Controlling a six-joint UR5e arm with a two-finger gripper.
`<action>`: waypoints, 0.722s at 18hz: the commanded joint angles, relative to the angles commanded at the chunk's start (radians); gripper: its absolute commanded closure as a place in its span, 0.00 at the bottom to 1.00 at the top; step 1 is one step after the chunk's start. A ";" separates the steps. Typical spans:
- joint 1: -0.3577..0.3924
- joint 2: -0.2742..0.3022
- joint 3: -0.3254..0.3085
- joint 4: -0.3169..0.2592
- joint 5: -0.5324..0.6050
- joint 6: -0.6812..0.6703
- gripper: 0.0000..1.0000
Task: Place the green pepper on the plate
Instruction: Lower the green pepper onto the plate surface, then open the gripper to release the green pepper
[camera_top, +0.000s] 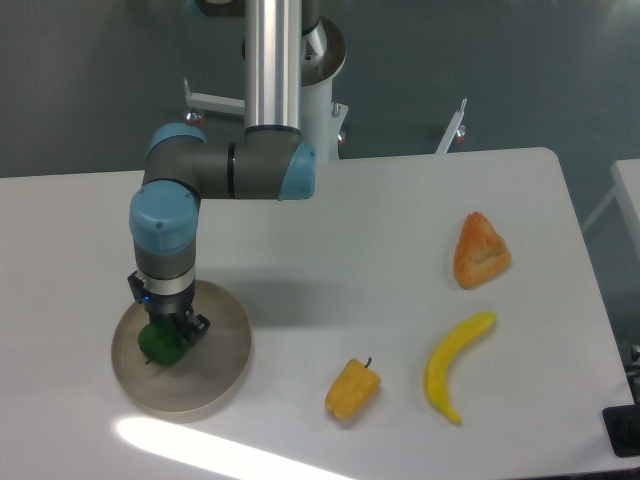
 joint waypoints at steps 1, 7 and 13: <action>0.000 0.002 0.002 -0.002 -0.002 0.000 0.11; 0.006 0.012 0.002 -0.003 -0.002 -0.003 0.00; 0.118 0.066 0.002 -0.011 0.009 0.020 0.00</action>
